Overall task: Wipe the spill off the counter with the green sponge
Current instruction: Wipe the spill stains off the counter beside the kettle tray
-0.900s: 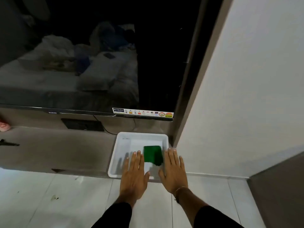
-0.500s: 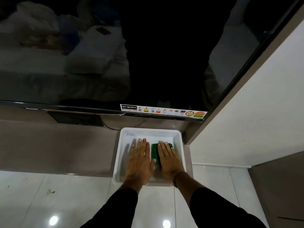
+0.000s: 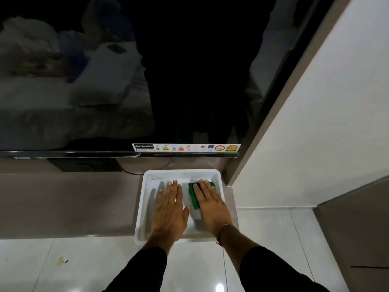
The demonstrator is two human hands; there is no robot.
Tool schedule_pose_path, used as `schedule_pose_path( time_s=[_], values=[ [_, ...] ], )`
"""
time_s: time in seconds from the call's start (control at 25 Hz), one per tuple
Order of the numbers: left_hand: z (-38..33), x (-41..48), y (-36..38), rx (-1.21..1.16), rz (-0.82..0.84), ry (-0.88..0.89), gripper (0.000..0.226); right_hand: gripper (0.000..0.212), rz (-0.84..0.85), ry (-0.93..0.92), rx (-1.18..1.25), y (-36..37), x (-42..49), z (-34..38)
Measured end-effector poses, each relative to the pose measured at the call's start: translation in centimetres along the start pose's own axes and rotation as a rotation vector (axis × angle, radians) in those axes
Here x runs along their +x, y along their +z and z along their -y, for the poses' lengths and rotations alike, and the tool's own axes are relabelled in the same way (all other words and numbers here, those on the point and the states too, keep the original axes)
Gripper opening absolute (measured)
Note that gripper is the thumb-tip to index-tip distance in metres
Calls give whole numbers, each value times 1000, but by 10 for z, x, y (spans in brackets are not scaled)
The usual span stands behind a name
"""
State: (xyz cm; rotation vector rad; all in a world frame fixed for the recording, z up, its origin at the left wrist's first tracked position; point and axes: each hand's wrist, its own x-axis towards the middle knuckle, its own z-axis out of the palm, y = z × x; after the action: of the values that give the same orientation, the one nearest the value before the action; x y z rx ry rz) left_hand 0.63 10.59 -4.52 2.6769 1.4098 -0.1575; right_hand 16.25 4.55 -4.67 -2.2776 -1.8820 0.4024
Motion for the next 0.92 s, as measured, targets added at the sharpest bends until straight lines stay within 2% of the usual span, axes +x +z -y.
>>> schedule_pose_path(
  time_s=[0.12, 0.28, 0.4, 0.68, 0.92],
  values=[
    [-35, -9, -20, -57, -10, 67, 81, 75, -127, 37, 10, -37, -30, -19],
    [-131, -21, -57, -59, -76, 247, 75, 78, -260, 179, -56, -93, -99, -90],
    [-223, -29, -72, -74, -86, 397, 81, 85, -352, 313, -92, -122, -169, -164],
    [-456, -44, -81, 16, -78, 666, 83, 78, -495, 616, -107, -168, -340, -330],
    [-641, -72, -85, 36, -83, 944, 81, 80, -522, 885, -114, -205, -479, -434]
  ],
)
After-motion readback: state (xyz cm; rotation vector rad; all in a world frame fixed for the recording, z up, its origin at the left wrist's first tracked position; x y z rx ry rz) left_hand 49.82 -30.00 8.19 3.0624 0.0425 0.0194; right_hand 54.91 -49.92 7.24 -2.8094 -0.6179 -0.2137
